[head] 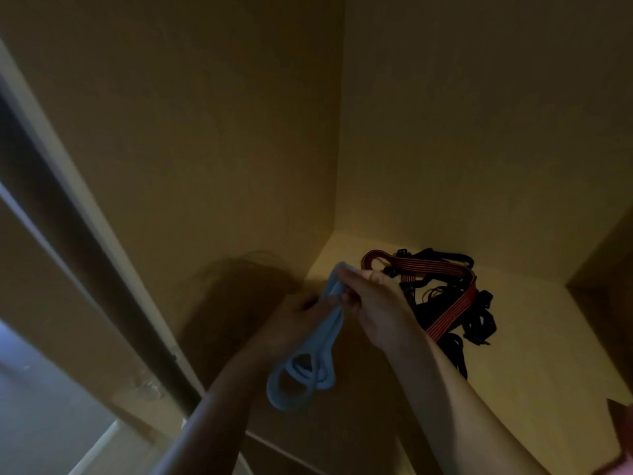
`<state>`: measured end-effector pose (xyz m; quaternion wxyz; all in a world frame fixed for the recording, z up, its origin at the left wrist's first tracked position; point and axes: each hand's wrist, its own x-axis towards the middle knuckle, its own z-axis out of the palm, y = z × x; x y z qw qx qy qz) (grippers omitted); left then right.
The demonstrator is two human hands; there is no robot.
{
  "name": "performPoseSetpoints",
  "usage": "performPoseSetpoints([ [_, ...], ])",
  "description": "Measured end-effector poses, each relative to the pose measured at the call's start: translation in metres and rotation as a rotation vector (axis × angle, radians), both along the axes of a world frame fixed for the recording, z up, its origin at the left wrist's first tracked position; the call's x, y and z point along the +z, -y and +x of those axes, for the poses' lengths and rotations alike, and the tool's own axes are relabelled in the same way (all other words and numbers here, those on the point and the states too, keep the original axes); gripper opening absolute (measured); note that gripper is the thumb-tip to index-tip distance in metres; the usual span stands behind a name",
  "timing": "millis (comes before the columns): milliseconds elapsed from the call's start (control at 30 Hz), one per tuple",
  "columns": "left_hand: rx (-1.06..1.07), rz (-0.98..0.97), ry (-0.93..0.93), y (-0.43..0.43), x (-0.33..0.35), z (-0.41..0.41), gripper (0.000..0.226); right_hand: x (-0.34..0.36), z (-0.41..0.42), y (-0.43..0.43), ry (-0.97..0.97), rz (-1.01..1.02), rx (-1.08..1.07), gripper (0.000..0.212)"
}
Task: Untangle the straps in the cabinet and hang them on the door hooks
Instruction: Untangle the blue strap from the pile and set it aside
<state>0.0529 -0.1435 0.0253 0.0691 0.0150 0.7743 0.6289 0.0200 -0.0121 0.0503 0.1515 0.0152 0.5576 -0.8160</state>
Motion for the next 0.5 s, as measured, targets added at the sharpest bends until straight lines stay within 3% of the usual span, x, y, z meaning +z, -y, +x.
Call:
performPoseSetpoints([
  [67,-0.01,-0.132,-0.034,0.0,-0.003,0.003,0.03,-0.009,0.0,0.003,0.09,-0.033,-0.044,0.013],
  [200,-0.007,-0.186,-0.042,0.001,-0.005,0.003,0.028,-0.014,0.002,0.009,0.164,-0.08,-0.091,0.011],
  [367,0.034,-0.006,0.038,0.006,0.002,0.003,0.025,-0.009,0.004,0.014,0.107,-0.064,-0.095,0.02],
  [433,0.001,0.021,0.076,0.008,0.004,0.004,0.022,-0.007,0.002,0.015,0.092,-0.012,-0.138,0.014],
  [500,-0.015,0.023,0.102,0.008,0.008,0.003,0.025,-0.009,-0.001,0.014,0.105,0.042,-0.215,0.028],
])
